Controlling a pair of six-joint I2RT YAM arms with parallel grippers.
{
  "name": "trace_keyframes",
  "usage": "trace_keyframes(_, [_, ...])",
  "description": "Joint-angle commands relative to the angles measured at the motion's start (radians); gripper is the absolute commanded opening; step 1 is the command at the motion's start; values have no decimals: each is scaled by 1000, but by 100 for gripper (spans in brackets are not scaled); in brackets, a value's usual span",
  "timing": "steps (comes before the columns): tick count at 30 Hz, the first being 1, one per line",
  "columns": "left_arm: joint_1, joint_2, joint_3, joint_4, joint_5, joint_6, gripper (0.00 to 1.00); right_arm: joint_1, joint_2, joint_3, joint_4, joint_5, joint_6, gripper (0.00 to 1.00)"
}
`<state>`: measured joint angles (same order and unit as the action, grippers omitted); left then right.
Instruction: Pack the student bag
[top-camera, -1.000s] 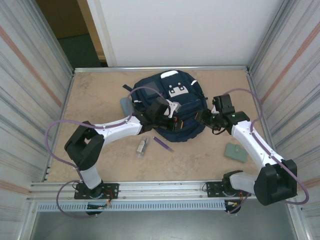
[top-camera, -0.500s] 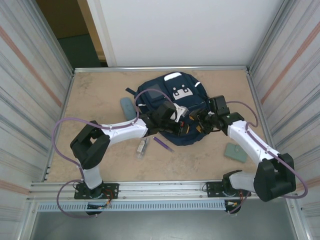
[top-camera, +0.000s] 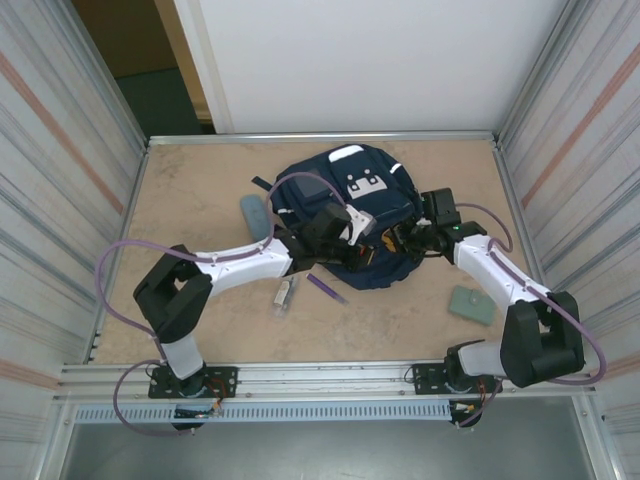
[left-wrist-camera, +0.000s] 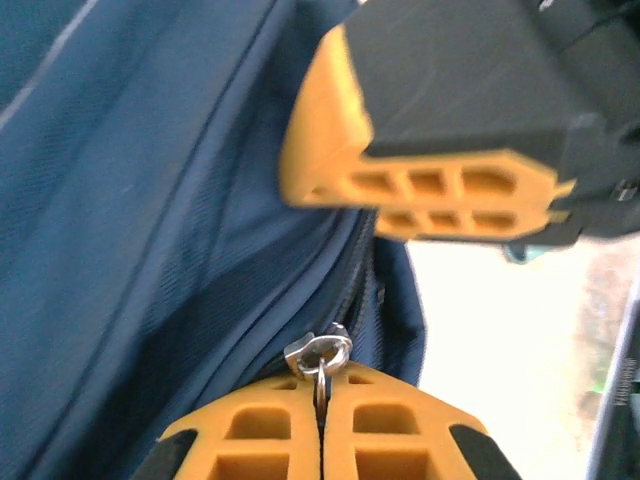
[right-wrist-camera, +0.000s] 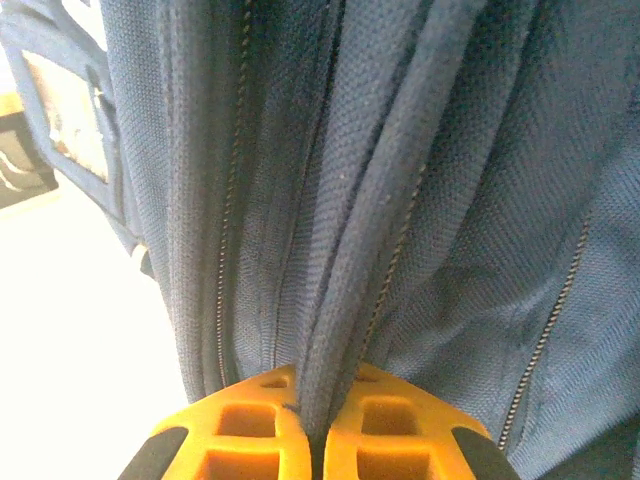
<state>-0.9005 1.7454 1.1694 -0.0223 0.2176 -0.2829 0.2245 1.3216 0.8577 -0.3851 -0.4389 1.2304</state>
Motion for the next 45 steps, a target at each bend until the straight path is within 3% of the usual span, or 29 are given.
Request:
trace_keyframes(1, [66, -76, -79, -117, -159, 100, 0, -114, 3, 44, -122, 34, -163, 0])
trace_keyframes(8, [78, -84, -104, -86, 27, 142, 0, -136, 92, 90, -97, 4, -210, 6])
trace_keyframes(9, [78, -80, -100, -74, 34, 120, 0, -136, 103, 95, -98, -1, -204, 9])
trace_keyframes(12, [78, -68, -105, 23, 73, 44, 0, -126, 99, 96, -99, -54, -170, 36])
trace_keyframes(14, [70, -41, -76, 66, 106, 0, 0, -110, 57, 80, -117, -55, -128, 46])
trace_keyframes(17, [36, 3, 12, 75, 112, -9, 0, -73, -52, 36, -172, 32, -17, 55])
trace_keyframes(20, [1, 31, 61, 127, 122, -9, 0, -9, -145, -20, -170, 95, 67, 57])
trace_keyframes(29, [-36, 49, 87, 176, 123, -22, 0, 40, -171, -60, -160, 165, 146, 55])
trace_keyframes(30, [-36, 42, 74, 176, 114, -21, 0, 38, -161, -62, -156, 166, 144, 50])
trace_keyframes(33, [-33, 16, 31, 172, 111, 2, 0, 39, -141, -76, -115, 160, 144, 16])
trace_keyframes(35, [-24, -6, 7, 149, 98, 15, 0, 38, -134, -74, -109, 157, 136, 1])
trace_keyframes(38, [12, -48, -37, 68, 48, 56, 0, 37, -150, -60, -129, 168, 112, 0])
trace_keyframes(42, [96, -98, -116, -30, -123, 89, 0, 31, -186, -38, -165, 199, 73, 0])
trace_keyframes(45, [200, -106, -143, -88, -141, 48, 0, 27, -203, -37, -165, 195, 68, 0])
